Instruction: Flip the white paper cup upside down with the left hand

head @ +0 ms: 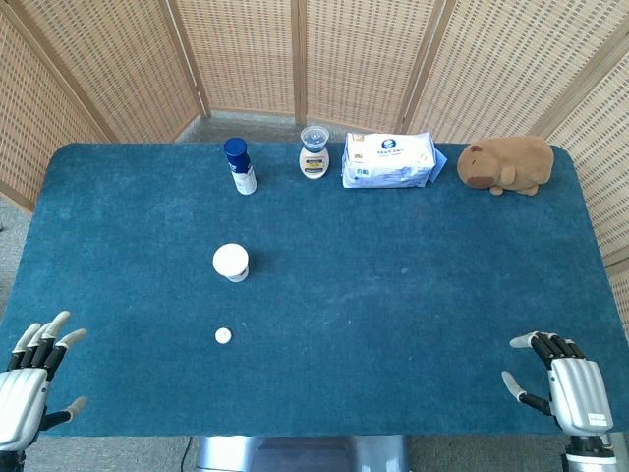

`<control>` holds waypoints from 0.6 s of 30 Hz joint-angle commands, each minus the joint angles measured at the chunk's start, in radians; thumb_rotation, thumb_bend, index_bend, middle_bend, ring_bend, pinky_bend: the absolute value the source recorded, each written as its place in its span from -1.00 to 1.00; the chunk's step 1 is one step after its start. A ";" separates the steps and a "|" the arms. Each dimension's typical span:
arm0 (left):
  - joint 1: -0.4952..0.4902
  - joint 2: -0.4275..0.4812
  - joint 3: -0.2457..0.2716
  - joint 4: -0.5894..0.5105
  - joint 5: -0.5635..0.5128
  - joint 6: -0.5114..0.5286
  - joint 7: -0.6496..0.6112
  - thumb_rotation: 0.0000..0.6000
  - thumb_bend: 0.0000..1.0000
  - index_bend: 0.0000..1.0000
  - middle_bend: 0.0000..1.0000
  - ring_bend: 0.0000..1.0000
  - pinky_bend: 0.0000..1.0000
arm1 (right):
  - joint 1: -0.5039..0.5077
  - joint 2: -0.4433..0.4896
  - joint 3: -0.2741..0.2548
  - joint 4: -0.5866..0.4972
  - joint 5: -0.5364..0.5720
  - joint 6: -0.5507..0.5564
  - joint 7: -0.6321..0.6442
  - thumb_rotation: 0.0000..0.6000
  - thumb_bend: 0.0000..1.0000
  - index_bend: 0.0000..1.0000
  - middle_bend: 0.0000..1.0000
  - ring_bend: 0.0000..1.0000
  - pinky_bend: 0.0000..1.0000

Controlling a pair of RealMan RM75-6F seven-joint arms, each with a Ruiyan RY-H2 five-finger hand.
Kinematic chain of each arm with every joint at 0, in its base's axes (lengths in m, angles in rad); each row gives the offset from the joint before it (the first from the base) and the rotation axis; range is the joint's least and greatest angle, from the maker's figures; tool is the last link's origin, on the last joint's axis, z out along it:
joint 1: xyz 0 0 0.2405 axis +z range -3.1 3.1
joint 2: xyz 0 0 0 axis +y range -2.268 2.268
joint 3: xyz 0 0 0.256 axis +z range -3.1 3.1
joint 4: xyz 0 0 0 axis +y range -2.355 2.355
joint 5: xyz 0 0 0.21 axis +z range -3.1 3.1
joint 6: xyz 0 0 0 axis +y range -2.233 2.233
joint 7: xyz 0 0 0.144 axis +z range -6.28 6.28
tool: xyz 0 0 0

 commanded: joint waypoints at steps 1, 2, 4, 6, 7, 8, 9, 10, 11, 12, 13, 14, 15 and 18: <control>-0.003 -0.005 0.000 0.002 -0.008 -0.008 0.002 0.99 -0.73 -0.68 -0.93 -1.00 -0.97 | -0.001 -0.002 0.000 0.001 0.006 -0.003 -0.003 0.76 -0.37 -0.21 -0.21 -0.33 -0.37; -0.004 -0.006 -0.001 0.002 -0.011 -0.010 0.003 0.99 -0.72 -0.68 -0.93 -1.00 -0.97 | -0.001 -0.003 0.000 0.001 0.008 -0.003 -0.002 0.76 -0.37 -0.21 -0.21 -0.33 -0.37; -0.006 -0.006 -0.004 0.001 -0.015 -0.012 0.004 0.99 -0.72 -0.68 -0.93 -1.00 -0.97 | -0.001 -0.004 0.001 0.002 0.011 -0.004 -0.001 0.76 -0.37 -0.21 -0.21 -0.33 -0.37; -0.008 -0.006 -0.006 -0.001 -0.019 -0.014 0.005 0.99 -0.72 -0.68 -0.93 -1.00 -0.97 | 0.000 -0.006 0.001 0.005 0.011 -0.005 0.000 0.76 -0.37 -0.21 -0.21 -0.33 -0.37; -0.009 -0.005 -0.008 -0.002 -0.020 -0.014 0.004 1.00 -0.73 -0.68 -0.93 -1.00 -0.97 | 0.000 -0.007 0.001 0.006 0.010 -0.005 0.000 0.76 -0.37 -0.21 -0.21 -0.33 -0.37; -0.011 -0.003 -0.010 -0.006 -0.019 -0.015 0.003 1.00 -0.73 -0.68 -0.93 -1.00 -0.97 | -0.001 -0.008 0.001 0.007 0.009 -0.004 0.001 0.76 -0.37 -0.21 -0.21 -0.33 -0.37; -0.015 -0.001 -0.012 -0.010 -0.017 -0.018 0.000 1.00 -0.73 -0.68 -0.93 -1.00 -0.97 | -0.001 -0.010 0.001 0.010 0.009 -0.004 0.004 0.75 -0.37 -0.21 -0.21 -0.33 -0.37; -0.019 0.002 -0.013 -0.013 -0.016 -0.022 -0.005 1.00 -0.73 -0.68 -0.93 -1.00 -0.97 | -0.001 -0.011 0.000 0.011 0.009 -0.003 0.006 0.75 -0.37 -0.21 -0.21 -0.33 -0.37; -0.025 0.005 -0.014 -0.017 -0.018 -0.030 -0.014 1.00 -0.72 -0.68 -0.93 -1.00 -0.97 | -0.002 -0.011 -0.001 0.014 0.008 -0.002 0.010 0.75 -0.37 -0.21 -0.21 -0.33 -0.37; -0.031 0.009 -0.016 -0.019 -0.023 -0.038 -0.020 1.00 -0.72 -0.68 -0.93 -1.00 -0.97 | -0.003 -0.012 -0.001 0.015 0.007 -0.001 0.012 0.75 -0.37 -0.21 -0.21 -0.33 -0.37; -0.039 0.015 -0.019 -0.022 -0.029 -0.051 -0.024 1.00 -0.73 -0.68 -0.93 -1.00 -0.97 | -0.005 -0.012 -0.002 0.019 0.007 0.003 0.016 0.75 -0.37 -0.20 -0.21 -0.33 -0.37; -0.047 0.018 -0.023 -0.023 -0.033 -0.060 -0.023 1.00 -0.73 -0.68 -0.93 -1.00 -0.97 | -0.007 -0.012 -0.002 0.021 0.007 0.006 0.019 0.76 -0.37 -0.20 -0.21 -0.33 -0.37; -0.057 0.021 -0.030 -0.024 -0.040 -0.072 -0.018 1.00 -0.73 -0.68 -0.93 -1.00 -0.97 | -0.009 -0.012 -0.002 0.024 0.006 0.010 0.023 0.76 -0.37 -0.20 -0.21 -0.33 -0.37; -0.099 0.033 -0.055 -0.037 -0.063 -0.121 0.010 1.00 -0.73 -0.68 -0.93 -1.00 -0.97 | -0.018 -0.009 -0.006 0.034 0.007 0.019 0.033 0.77 -0.37 -0.20 -0.21 -0.33 -0.37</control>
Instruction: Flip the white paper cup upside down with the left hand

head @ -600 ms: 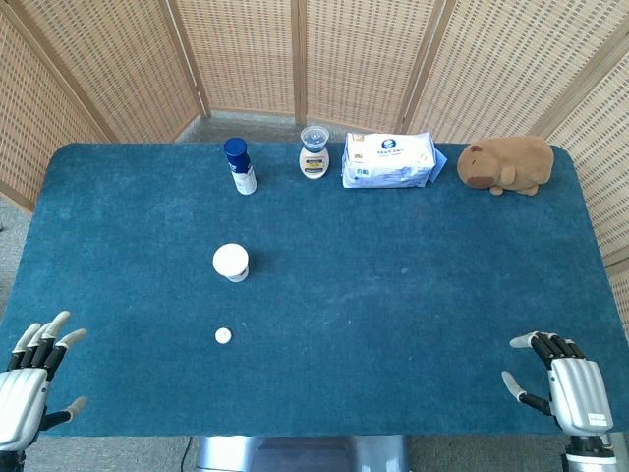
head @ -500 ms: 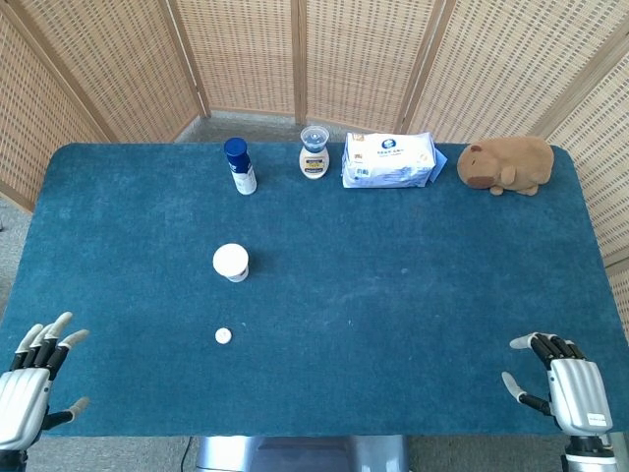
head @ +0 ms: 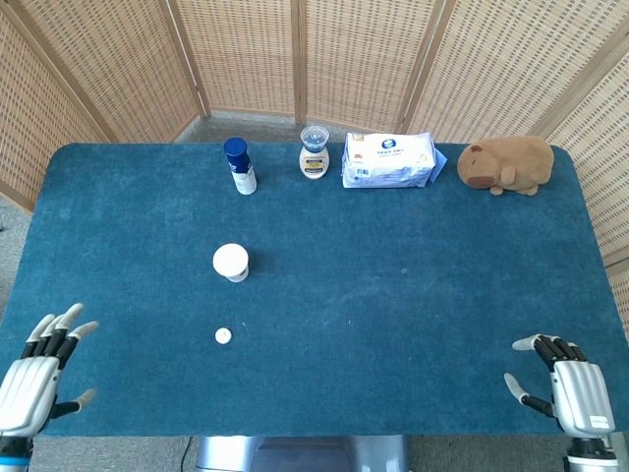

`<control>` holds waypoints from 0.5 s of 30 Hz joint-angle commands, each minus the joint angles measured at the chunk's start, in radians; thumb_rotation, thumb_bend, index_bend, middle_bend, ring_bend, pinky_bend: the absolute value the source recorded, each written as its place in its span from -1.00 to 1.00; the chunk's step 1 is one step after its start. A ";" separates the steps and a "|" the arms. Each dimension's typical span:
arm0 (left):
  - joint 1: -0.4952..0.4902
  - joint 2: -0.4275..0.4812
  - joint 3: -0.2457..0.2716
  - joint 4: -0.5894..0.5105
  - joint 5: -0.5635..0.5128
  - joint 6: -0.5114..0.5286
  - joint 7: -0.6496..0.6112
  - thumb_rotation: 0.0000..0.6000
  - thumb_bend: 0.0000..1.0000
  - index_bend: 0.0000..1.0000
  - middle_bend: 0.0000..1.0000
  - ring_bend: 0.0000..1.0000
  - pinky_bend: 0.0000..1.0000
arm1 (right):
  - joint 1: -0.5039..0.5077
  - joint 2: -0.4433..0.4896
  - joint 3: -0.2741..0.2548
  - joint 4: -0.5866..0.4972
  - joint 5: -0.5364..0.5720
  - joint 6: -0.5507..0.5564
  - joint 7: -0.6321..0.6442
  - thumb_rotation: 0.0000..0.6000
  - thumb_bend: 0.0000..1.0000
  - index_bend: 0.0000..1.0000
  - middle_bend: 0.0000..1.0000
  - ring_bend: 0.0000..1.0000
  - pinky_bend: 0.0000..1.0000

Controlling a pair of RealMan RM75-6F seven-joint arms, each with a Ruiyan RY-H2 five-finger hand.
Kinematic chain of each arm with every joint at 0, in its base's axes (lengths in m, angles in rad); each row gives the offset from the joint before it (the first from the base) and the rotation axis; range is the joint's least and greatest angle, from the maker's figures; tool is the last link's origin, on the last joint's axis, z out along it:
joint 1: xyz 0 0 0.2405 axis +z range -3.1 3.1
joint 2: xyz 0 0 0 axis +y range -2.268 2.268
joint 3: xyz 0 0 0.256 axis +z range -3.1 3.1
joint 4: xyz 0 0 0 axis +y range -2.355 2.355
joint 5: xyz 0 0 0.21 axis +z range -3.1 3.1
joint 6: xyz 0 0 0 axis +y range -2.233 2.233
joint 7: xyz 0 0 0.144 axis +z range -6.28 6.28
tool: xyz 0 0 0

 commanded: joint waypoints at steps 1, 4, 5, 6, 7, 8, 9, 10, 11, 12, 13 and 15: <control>-0.067 0.021 -0.043 -0.024 -0.045 -0.080 0.040 1.00 -0.73 -0.68 -0.93 -1.00 -0.97 | -0.008 0.002 -0.004 0.011 0.001 0.008 0.010 0.76 -0.37 -0.20 -0.21 -0.33 -0.37; -0.141 0.040 -0.089 -0.056 -0.121 -0.171 0.100 1.00 -0.73 -0.68 -0.93 -1.00 -0.97 | -0.013 0.000 -0.008 0.021 0.001 0.011 0.021 0.76 -0.37 -0.20 -0.21 -0.33 -0.37; -0.163 0.039 -0.102 -0.060 -0.140 -0.196 0.115 1.00 -0.72 -0.68 -0.93 -1.00 -0.97 | -0.014 -0.001 -0.008 0.024 0.002 0.011 0.023 0.76 -0.37 -0.20 -0.21 -0.33 -0.37; -0.191 0.034 -0.118 -0.063 -0.171 -0.230 0.132 1.00 -0.72 -0.68 -0.93 -1.00 -0.97 | -0.016 -0.002 -0.009 0.025 0.004 0.010 0.024 0.76 -0.37 -0.20 -0.21 -0.33 -0.37; -0.212 0.029 -0.129 -0.065 -0.195 -0.255 0.146 1.00 -0.72 -0.68 -0.93 -1.00 -0.97 | -0.017 -0.001 -0.010 0.025 0.005 0.010 0.024 0.76 -0.37 -0.20 -0.21 -0.33 -0.37; -0.251 0.016 -0.150 -0.064 -0.231 -0.300 0.165 1.00 -0.71 -0.68 -0.93 -1.00 -0.97 | -0.019 -0.001 -0.010 0.026 0.007 0.011 0.023 0.76 -0.38 -0.19 -0.21 -0.33 -0.37; -0.277 0.006 -0.164 -0.060 -0.265 -0.327 0.182 1.00 -0.71 -0.68 -0.93 -1.00 -0.97 | -0.020 0.000 -0.009 0.025 0.009 0.012 0.024 0.76 -0.38 -0.19 -0.21 -0.33 -0.37; -0.308 -0.006 -0.180 -0.055 -0.305 -0.356 0.209 0.99 -0.71 -0.68 -0.93 -1.00 -0.97 | -0.021 0.003 -0.009 0.025 0.011 0.013 0.024 0.76 -0.37 -0.18 -0.21 -0.33 -0.37; -0.329 -0.016 -0.191 -0.051 -0.334 -0.374 0.231 0.99 -0.71 -0.68 -0.93 -1.00 -0.97 | -0.022 0.004 -0.008 0.026 0.012 0.013 0.024 0.76 -0.37 -0.18 -0.21 -0.33 -0.37; -0.349 -0.025 -0.200 -0.046 -0.361 -0.388 0.255 0.99 -0.70 -0.68 -0.93 -1.00 -0.97 | -0.023 0.006 -0.007 0.026 0.014 0.015 0.024 0.76 -0.37 -0.18 -0.21 -0.33 -0.37; -0.376 -0.039 -0.211 -0.039 -0.397 -0.406 0.289 1.00 -0.69 -0.68 -0.93 -1.00 -0.97 | -0.024 0.007 -0.006 0.026 0.016 0.017 0.025 0.76 -0.37 -0.18 -0.21 -0.33 -0.37; -0.421 -0.065 -0.227 -0.026 -0.453 -0.431 0.339 1.00 -0.68 -0.68 -0.93 -1.00 -0.97 | -0.028 0.009 -0.004 0.027 0.023 0.019 0.029 0.76 -0.37 -0.18 -0.21 -0.33 -0.37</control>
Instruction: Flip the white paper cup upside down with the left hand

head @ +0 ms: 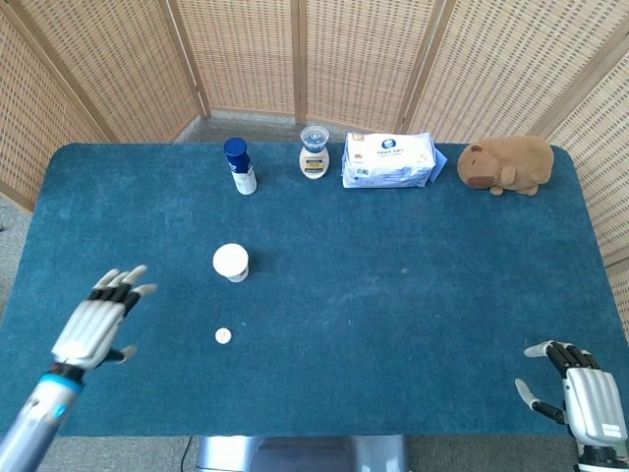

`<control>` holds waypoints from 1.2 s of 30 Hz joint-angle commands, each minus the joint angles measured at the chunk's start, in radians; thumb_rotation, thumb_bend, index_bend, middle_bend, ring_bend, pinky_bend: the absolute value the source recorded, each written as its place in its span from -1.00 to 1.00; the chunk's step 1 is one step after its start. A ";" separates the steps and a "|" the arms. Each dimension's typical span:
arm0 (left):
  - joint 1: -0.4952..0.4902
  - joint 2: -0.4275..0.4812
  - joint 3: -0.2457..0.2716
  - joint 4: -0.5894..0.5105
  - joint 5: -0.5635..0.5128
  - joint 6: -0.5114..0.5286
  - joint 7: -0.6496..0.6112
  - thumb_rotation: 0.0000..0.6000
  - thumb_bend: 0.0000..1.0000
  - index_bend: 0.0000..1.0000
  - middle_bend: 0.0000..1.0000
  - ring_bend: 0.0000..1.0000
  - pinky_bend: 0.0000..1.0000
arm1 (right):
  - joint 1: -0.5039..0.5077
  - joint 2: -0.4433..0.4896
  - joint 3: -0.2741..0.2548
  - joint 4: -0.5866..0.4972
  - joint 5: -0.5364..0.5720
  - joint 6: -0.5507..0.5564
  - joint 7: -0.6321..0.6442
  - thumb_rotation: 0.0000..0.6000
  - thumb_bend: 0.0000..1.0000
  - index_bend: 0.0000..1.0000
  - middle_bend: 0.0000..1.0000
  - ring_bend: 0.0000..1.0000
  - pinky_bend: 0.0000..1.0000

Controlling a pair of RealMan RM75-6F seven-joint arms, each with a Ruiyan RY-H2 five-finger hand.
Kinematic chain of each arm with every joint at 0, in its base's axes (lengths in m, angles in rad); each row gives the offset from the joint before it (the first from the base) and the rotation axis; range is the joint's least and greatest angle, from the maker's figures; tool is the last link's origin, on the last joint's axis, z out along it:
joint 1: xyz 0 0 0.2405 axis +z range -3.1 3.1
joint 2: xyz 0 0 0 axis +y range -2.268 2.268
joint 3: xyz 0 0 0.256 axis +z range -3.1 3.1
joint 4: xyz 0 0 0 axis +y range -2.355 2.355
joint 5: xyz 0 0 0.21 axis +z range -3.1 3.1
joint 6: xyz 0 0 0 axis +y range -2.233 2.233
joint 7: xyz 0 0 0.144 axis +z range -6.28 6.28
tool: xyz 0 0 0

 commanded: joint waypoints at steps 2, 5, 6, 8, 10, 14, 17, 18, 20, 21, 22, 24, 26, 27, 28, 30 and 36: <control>-0.147 -0.085 -0.069 0.041 -0.174 -0.095 0.157 1.00 -0.67 -0.68 -0.93 -1.00 -0.97 | -0.008 0.002 0.003 0.002 0.013 0.004 0.003 0.75 -0.37 -0.18 -0.21 -0.33 -0.37; -0.218 -0.132 -0.091 0.069 -0.265 -0.114 0.226 0.99 -0.67 -0.68 -0.93 -1.00 -0.97 | -0.013 0.005 0.003 0.003 0.019 0.006 0.004 0.75 -0.37 -0.18 -0.21 -0.33 -0.37; -0.236 -0.144 -0.095 0.076 -0.290 -0.114 0.244 0.99 -0.67 -0.68 -0.93 -1.00 -0.97 | -0.014 0.006 0.004 0.004 0.021 0.007 0.005 0.76 -0.37 -0.18 -0.21 -0.33 -0.37; -0.281 -0.171 -0.103 0.095 -0.342 -0.117 0.287 1.00 -0.67 -0.68 -0.93 -1.00 -0.97 | -0.017 0.010 0.006 0.003 0.026 0.010 0.005 0.76 -0.37 -0.18 -0.21 -0.33 -0.37; -0.323 -0.201 -0.112 0.118 -0.391 -0.118 0.320 1.00 -0.67 -0.68 -0.93 -1.00 -0.97 | -0.020 0.016 0.008 0.002 0.032 0.012 0.005 0.75 -0.37 -0.18 -0.21 -0.33 -0.37; -0.389 -0.245 -0.119 0.159 -0.476 -0.124 0.364 1.00 -0.67 -0.69 -0.93 -1.00 -0.97 | -0.023 0.023 0.011 -0.001 0.039 0.011 0.004 0.76 -0.37 -0.18 -0.21 -0.33 -0.37; -0.428 -0.271 -0.122 0.188 -0.525 -0.127 0.387 0.99 -0.67 -0.72 -0.94 -1.00 -0.97 | -0.024 0.025 0.012 -0.003 0.044 0.009 0.004 0.76 -0.37 -0.18 -0.21 -0.33 -0.35; -0.439 -0.278 -0.123 0.196 -0.539 -0.128 0.393 0.99 -0.67 -0.73 -0.94 -1.00 -0.97 | -0.025 0.026 0.012 -0.004 0.045 0.009 0.005 0.76 -0.37 -0.18 -0.21 -0.33 -0.35; -0.465 -0.296 -0.126 0.215 -0.577 -0.130 0.404 1.00 -0.67 -0.77 -0.96 -1.00 -0.97 | -0.026 0.027 0.014 -0.005 0.045 0.011 0.007 0.76 -0.37 -0.18 -0.21 -0.32 -0.34; -0.481 -0.307 -0.128 0.227 -0.599 -0.132 0.410 1.00 -0.67 -0.78 -0.96 -1.00 -0.97 | -0.026 0.027 0.015 -0.003 0.044 0.013 0.008 0.76 -0.37 -0.17 -0.21 -0.32 -0.34; -0.492 -0.315 -0.130 0.237 -0.614 -0.133 0.414 1.00 -0.67 -0.79 -0.96 -1.00 -0.97 | -0.027 0.026 0.017 -0.001 0.044 0.016 0.008 0.76 -0.38 -0.17 -0.21 -0.32 -0.34; -0.522 -0.335 -0.134 0.261 -0.655 -0.138 0.427 0.99 -0.67 -0.79 -0.97 -1.00 -0.97 | -0.029 0.024 0.020 0.005 0.044 0.023 0.010 0.75 -0.37 -0.16 -0.21 -0.32 -0.34; -0.549 -0.353 -0.138 0.285 -0.693 -0.141 0.436 1.00 -0.67 -0.79 -0.97 -1.00 -0.97 | -0.033 0.024 0.023 0.010 0.046 0.029 0.012 0.76 -0.37 -0.16 -0.21 -0.32 -0.34; -0.560 -0.359 -0.139 0.295 -0.706 -0.142 0.440 1.00 -0.67 -0.79 -0.97 -1.00 -0.97 | -0.034 0.024 0.023 0.011 0.048 0.031 0.013 0.76 -0.37 -0.16 -0.21 -0.32 -0.34; -0.570 -0.366 -0.140 0.305 -0.719 -0.143 0.444 1.00 -0.67 -0.79 -0.97 -1.00 -0.97 | -0.036 0.024 0.024 0.013 0.049 0.033 0.014 0.76 -0.37 -0.16 -0.21 -0.32 -0.34; -0.595 -0.380 -0.143 0.328 -0.753 -0.148 0.452 1.00 -0.67 -0.79 -0.97 -1.00 -0.97 | -0.039 0.025 0.025 0.015 0.052 0.035 0.015 0.76 -0.37 -0.15 -0.21 -0.32 -0.34; -0.660 -0.422 -0.148 0.393 -0.819 -0.163 0.464 1.00 -0.66 -0.79 -0.97 -1.00 -0.97 | -0.047 0.010 0.029 0.036 0.047 0.054 0.026 0.76 -0.37 -0.12 -0.20 -0.32 -0.34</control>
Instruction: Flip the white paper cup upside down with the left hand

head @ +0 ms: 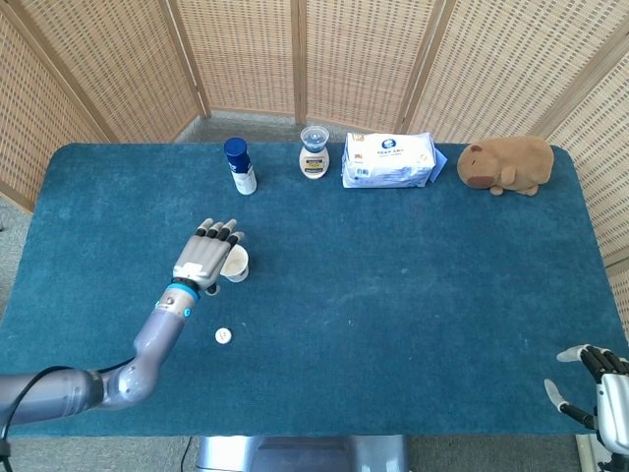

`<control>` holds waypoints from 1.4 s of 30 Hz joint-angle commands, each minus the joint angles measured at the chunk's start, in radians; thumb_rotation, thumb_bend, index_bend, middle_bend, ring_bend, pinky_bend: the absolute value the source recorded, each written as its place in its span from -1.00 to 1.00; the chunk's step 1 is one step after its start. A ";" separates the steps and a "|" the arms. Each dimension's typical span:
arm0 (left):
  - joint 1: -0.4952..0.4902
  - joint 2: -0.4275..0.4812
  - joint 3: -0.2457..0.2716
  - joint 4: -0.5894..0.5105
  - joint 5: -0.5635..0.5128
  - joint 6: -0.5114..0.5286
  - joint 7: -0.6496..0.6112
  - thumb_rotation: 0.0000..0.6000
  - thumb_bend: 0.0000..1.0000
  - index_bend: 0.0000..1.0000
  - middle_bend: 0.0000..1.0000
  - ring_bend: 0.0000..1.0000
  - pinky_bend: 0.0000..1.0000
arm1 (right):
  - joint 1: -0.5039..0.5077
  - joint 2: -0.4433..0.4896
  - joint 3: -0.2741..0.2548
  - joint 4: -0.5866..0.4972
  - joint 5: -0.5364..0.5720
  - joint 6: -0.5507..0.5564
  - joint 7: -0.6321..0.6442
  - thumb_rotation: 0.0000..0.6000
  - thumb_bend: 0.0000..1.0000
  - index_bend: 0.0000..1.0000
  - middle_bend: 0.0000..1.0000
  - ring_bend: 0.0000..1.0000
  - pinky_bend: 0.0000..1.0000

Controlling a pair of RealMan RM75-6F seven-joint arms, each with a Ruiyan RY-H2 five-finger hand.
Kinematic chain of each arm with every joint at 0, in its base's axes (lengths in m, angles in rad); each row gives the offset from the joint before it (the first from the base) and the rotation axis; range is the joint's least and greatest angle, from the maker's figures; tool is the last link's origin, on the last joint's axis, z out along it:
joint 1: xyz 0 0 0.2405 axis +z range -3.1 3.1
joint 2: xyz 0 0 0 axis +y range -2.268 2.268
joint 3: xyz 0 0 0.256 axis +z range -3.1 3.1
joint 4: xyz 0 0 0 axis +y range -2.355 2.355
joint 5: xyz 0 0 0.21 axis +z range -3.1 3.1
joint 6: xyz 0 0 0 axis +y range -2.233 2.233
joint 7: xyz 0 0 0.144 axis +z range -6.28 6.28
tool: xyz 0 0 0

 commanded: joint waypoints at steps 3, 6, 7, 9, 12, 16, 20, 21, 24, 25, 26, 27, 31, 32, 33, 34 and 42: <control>-0.053 -0.041 0.000 0.057 -0.046 -0.012 0.016 1.00 -0.63 -0.79 -0.97 -1.00 -0.97 | -0.005 -0.014 0.002 0.018 -0.007 0.011 0.007 0.75 -0.37 -0.12 -0.20 -0.32 -0.33; -0.076 -0.057 0.005 0.083 -0.072 -0.017 0.022 1.00 -0.60 -0.75 -0.97 -1.00 -0.97 | -0.009 -0.015 0.007 0.025 -0.013 0.027 0.012 0.76 -0.37 -0.12 -0.19 -0.32 -0.33; -0.084 -0.064 0.006 0.094 -0.083 -0.015 0.021 0.99 -0.59 -0.73 -0.97 -1.00 -0.97 | -0.010 -0.018 0.012 0.030 -0.015 0.036 0.020 0.76 -0.37 -0.11 -0.19 -0.32 -0.33; -0.096 -0.073 0.012 0.106 -0.106 -0.016 0.026 0.99 -0.59 -0.67 -0.97 -1.00 -0.97 | -0.012 -0.016 0.016 0.032 -0.016 0.043 0.037 0.76 -0.37 -0.11 -0.19 -0.32 -0.33; -0.112 -0.082 0.024 0.117 -0.124 -0.009 0.038 1.00 -0.58 -0.51 -0.97 -1.00 -0.97 | -0.012 -0.014 0.023 0.040 -0.023 0.056 0.043 0.76 -0.38 -0.11 -0.18 -0.32 -0.33; -0.127 -0.091 0.036 0.127 -0.138 -0.001 0.042 1.00 -0.53 -0.34 -0.97 -1.00 -0.97 | -0.014 -0.018 0.023 0.044 -0.027 0.061 0.043 0.76 -0.37 -0.11 -0.19 -0.31 -0.32; -0.133 -0.092 0.044 0.131 -0.146 0.007 0.040 1.00 -0.52 -0.28 -0.97 -1.00 -0.97 | -0.016 -0.020 0.022 0.047 -0.026 0.060 0.042 0.77 -0.37 -0.11 -0.19 -0.32 -0.32; -0.135 -0.092 0.046 0.131 -0.147 0.010 0.040 1.00 -0.52 -0.27 -0.97 -1.00 -0.97 | -0.016 -0.020 0.023 0.047 -0.027 0.061 0.042 0.76 -0.37 -0.11 -0.19 -0.32 -0.32; -0.136 -0.088 0.054 0.131 -0.149 0.017 0.038 1.00 -0.52 -0.27 -0.97 -1.00 -0.97 | -0.015 -0.019 0.024 0.045 -0.029 0.061 0.040 0.77 -0.37 -0.11 -0.19 -0.32 -0.31; -0.136 -0.086 0.056 0.130 -0.149 0.019 0.037 1.00 -0.52 -0.27 -0.97 -1.00 -0.97 | -0.015 -0.019 0.024 0.044 -0.030 0.061 0.040 0.77 -0.37 -0.11 -0.19 -0.32 -0.31; -0.136 -0.084 0.058 0.129 -0.148 0.022 0.034 1.00 -0.52 -0.27 -0.97 -1.00 -0.97 | -0.014 -0.019 0.024 0.043 -0.032 0.061 0.039 0.77 -0.37 -0.10 -0.19 -0.32 -0.31; -0.136 -0.082 0.061 0.128 -0.147 0.023 0.033 1.00 -0.52 -0.27 -0.97 -1.00 -0.97 | -0.014 -0.019 0.025 0.042 -0.033 0.061 0.039 0.77 -0.37 -0.10 -0.19 -0.32 -0.31; -0.136 -0.071 0.070 0.129 -0.149 0.023 0.028 1.00 -0.52 -0.21 -0.97 -1.00 -0.97 | -0.014 -0.018 0.025 0.038 -0.035 0.060 0.034 0.76 -0.38 -0.10 -0.18 -0.32 -0.31; -0.136 -0.068 0.072 0.128 -0.149 0.022 0.023 1.00 -0.52 -0.17 -0.97 -1.00 -0.97 | -0.015 -0.017 0.025 0.037 -0.034 0.061 0.032 0.76 -0.37 -0.10 -0.18 -0.32 -0.31; -0.135 -0.067 0.073 0.128 -0.148 0.021 0.020 1.00 -0.52 -0.15 -0.97 -1.00 -0.97 | -0.015 -0.017 0.025 0.036 -0.034 0.061 0.031 0.75 -0.37 -0.10 -0.18 -0.31 -0.31; -0.134 -0.065 0.074 0.127 -0.148 0.021 0.016 1.00 -0.51 -0.11 -0.97 -1.00 -0.97 | -0.016 -0.017 0.025 0.034 -0.034 0.062 0.031 0.75 -0.37 -0.10 -0.19 -0.31 -0.31; -0.122 -0.057 0.090 0.129 -0.135 0.024 -0.020 1.00 -0.50 0.00 -0.97 -1.00 -0.97 | -0.018 -0.016 0.025 0.030 -0.042 0.069 0.030 0.76 -0.37 -0.10 -0.19 -0.32 -0.31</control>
